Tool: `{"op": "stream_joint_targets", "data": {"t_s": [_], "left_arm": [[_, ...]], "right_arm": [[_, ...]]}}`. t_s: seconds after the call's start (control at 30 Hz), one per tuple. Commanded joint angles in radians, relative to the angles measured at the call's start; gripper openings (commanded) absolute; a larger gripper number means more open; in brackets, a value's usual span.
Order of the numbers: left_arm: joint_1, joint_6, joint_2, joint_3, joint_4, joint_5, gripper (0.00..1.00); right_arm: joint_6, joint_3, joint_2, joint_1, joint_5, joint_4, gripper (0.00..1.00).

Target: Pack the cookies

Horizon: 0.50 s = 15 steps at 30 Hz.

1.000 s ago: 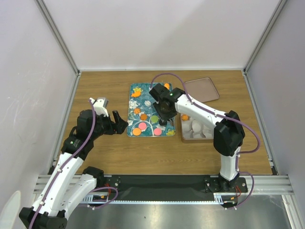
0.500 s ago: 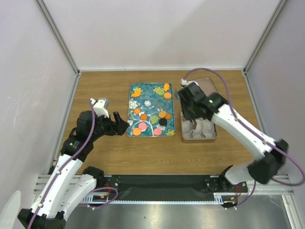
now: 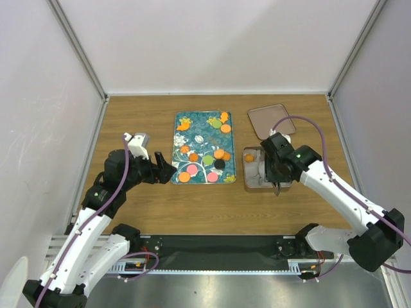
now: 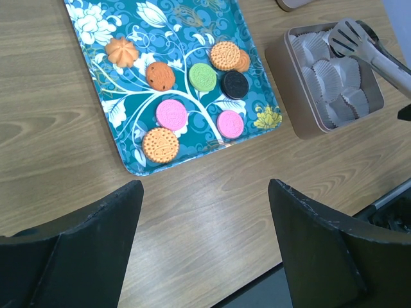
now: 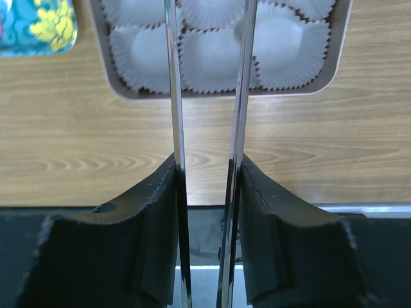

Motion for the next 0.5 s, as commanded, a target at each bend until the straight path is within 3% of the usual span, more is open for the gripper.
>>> {"op": "stream_joint_targets", "data": {"t_s": [0.0, 0.47], "left_arm": [[-0.009, 0.014, -0.015, 0.001, 0.026, 0.011, 0.85], [-0.010, 0.014, -0.008, -0.001, 0.026, 0.012, 0.85]], "right_arm": [[-0.003, -0.007, 0.003, -0.048, -0.007, 0.079, 0.30], [-0.037, -0.046, 0.037, -0.099, -0.051, 0.152, 0.31]]}}
